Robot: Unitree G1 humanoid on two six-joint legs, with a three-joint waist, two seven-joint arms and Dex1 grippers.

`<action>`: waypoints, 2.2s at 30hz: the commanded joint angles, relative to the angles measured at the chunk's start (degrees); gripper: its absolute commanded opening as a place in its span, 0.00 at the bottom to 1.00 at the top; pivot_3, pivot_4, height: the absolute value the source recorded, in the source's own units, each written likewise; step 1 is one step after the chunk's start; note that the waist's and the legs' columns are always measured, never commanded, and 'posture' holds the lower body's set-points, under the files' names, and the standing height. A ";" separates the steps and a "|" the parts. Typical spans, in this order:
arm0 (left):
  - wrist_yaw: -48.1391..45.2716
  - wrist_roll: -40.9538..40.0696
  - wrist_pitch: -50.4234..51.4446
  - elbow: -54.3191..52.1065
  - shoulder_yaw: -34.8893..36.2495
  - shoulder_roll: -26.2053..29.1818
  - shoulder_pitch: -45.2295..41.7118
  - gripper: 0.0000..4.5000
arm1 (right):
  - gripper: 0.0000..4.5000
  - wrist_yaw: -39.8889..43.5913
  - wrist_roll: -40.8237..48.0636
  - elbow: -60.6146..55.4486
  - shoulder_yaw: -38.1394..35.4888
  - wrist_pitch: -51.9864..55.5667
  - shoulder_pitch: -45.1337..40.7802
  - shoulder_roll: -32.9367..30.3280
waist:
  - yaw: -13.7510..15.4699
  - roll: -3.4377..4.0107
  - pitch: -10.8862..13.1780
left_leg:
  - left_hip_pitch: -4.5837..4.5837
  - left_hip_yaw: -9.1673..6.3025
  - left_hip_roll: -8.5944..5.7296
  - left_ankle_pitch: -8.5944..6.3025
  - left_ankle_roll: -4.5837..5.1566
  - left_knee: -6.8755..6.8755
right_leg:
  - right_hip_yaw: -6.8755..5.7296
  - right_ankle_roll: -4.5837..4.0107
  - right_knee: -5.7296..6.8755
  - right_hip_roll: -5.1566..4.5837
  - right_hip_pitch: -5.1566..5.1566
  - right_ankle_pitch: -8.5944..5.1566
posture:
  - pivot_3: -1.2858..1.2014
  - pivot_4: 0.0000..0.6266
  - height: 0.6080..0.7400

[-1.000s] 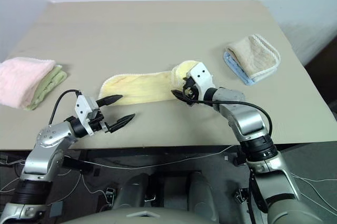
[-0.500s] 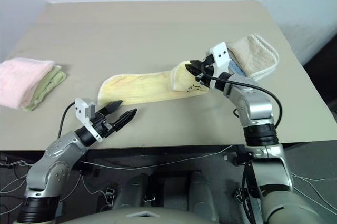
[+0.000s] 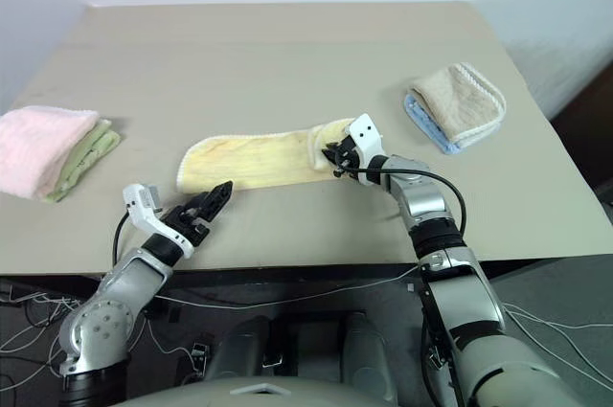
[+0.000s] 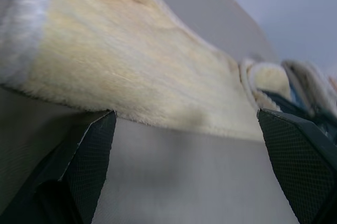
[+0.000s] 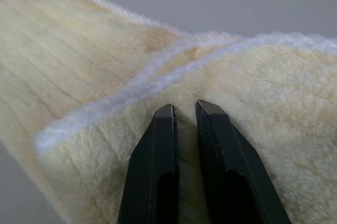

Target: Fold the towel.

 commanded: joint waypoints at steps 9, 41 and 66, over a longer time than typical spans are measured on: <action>21.25 -17.34 -2.62 4.30 8.92 -3.56 -4.54 1.00 | 0.14 0.99 4.44 -11.88 -6.37 1.14 -1.26 -1.97 | 0.18 0.00 0.00 | 0.00 -0.03 -0.01 -0.08 0.12 0.00 | 0.00 -0.02 -0.01 -0.03 0.00 0.00 | 0.52 0.24 1.00; 12.67 -16.48 -8.25 15.53 13.75 11.13 -17.18 0.00 | 0.14 -2.91 5.98 -20.19 -6.71 4.24 3.81 -1.27 | 0.27 0.00 0.04 | -0.07 -0.15 -0.02 -0.03 0.02 -0.02 | -0.14 -0.04 -0.02 0.03 -0.03 -0.01 | 0.52 0.24 1.00; -17.31 20.03 -7.46 17.31 -28.57 8.09 -37.76 0.00 | 0.14 -6.00 6.02 -20.71 -7.83 4.14 5.26 -0.67 | 0.39 0.00 0.08 | -0.13 -0.05 -0.08 0.17 -0.29 -0.13 | -0.14 0.02 -0.22 0.10 -0.01 0.01 | 0.52 0.24 1.00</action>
